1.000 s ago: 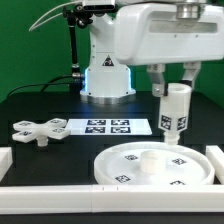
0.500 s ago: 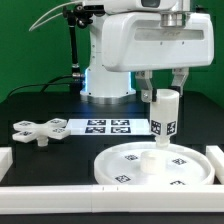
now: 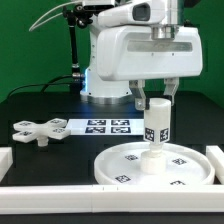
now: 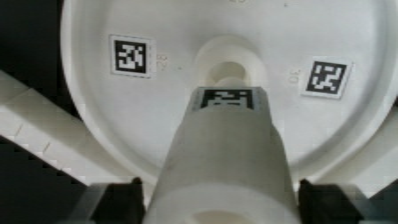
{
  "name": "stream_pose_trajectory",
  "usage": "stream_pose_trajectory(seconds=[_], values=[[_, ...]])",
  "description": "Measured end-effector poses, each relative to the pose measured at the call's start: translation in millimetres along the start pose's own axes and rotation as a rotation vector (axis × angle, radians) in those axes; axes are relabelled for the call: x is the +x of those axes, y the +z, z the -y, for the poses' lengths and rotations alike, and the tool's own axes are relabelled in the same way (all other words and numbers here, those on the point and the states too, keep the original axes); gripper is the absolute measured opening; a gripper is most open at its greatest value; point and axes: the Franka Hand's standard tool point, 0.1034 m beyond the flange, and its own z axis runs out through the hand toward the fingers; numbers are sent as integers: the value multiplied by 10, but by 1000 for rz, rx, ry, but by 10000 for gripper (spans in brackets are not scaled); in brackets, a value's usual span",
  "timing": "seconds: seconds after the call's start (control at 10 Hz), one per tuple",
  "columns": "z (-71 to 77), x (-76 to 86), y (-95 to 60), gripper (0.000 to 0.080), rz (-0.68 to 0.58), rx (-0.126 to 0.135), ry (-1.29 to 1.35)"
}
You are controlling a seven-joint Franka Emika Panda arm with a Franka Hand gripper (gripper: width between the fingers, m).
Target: Assemble round table
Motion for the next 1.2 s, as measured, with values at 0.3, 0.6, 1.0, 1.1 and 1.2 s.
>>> stream_pose_trajectory(seconds=[0.3, 0.6, 1.0, 1.1, 1.2], values=[[13, -2, 17, 422, -21, -11, -1], [9, 3, 17, 422, -22, -11, -1], [-8, 35, 5, 422, -26, -13, -1], [-3, 32, 24, 422, -26, -13, -1], [-9, 33, 27, 421, -30, -15, 0]])
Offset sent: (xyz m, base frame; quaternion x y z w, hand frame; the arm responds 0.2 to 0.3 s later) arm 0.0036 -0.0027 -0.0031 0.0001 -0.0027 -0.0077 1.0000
